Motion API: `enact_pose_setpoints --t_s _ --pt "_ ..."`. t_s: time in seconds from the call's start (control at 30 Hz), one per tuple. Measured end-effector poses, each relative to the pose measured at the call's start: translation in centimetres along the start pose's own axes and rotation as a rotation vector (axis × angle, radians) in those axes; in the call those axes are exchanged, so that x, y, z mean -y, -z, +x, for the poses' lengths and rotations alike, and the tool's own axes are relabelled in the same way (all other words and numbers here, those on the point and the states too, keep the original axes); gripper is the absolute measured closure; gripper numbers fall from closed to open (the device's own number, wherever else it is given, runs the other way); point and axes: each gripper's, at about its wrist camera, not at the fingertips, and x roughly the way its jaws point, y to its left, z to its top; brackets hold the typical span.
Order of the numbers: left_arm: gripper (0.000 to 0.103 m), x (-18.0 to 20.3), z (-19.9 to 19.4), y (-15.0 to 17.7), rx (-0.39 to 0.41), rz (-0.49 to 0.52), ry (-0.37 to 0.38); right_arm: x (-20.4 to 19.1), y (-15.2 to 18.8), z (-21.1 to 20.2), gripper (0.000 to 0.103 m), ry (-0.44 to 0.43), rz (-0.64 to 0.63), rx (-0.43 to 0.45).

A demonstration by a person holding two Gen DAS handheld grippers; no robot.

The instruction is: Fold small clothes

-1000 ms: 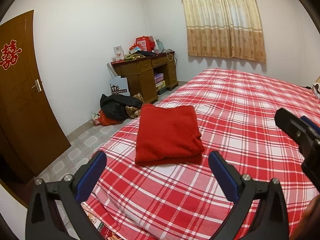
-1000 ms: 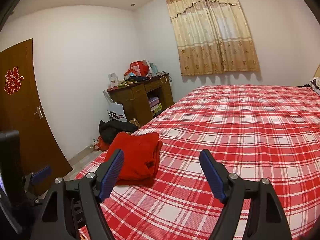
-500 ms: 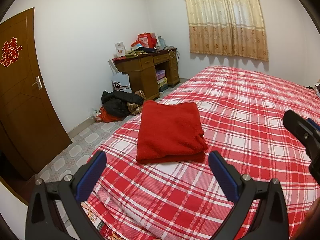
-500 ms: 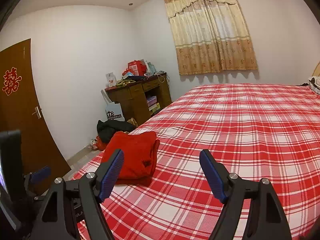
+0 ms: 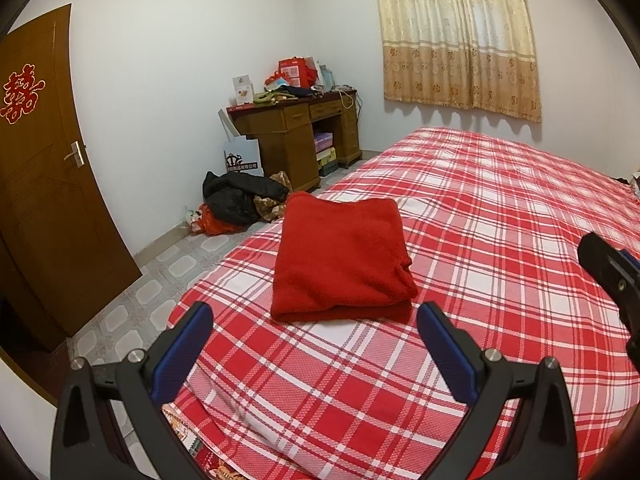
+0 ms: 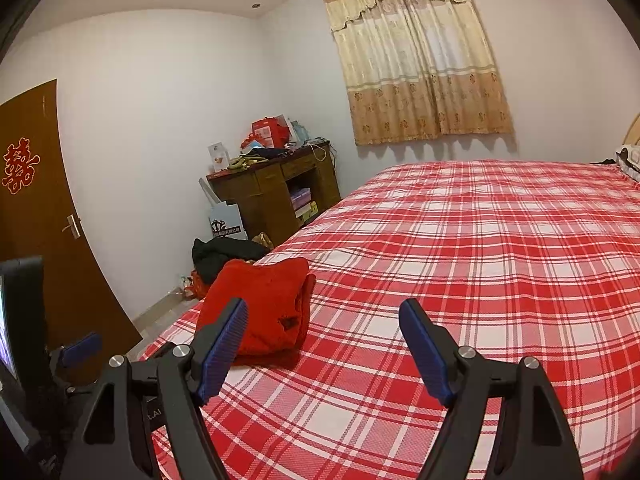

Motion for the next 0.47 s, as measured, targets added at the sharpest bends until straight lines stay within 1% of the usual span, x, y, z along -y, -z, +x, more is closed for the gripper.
enact_pose_setpoints --t_s 0.23,0.33,0.47 --pt "0.0 0.5 0.6 -0.2 -0.015 0.013 -0.001 0.4 0.1 0.3 0.025 0.014 0.001 0.001" --pt "0.0 0.6 0.7 -0.3 -0.012 0.004 0.035 0.7 0.2 0.4 0.025 0.012 0.012 -0.002" --pt "0.0 1.3 1.0 -0.4 -0.012 0.018 0.034 1.3 0.1 0.5 0.025 0.017 0.025 -0.011"
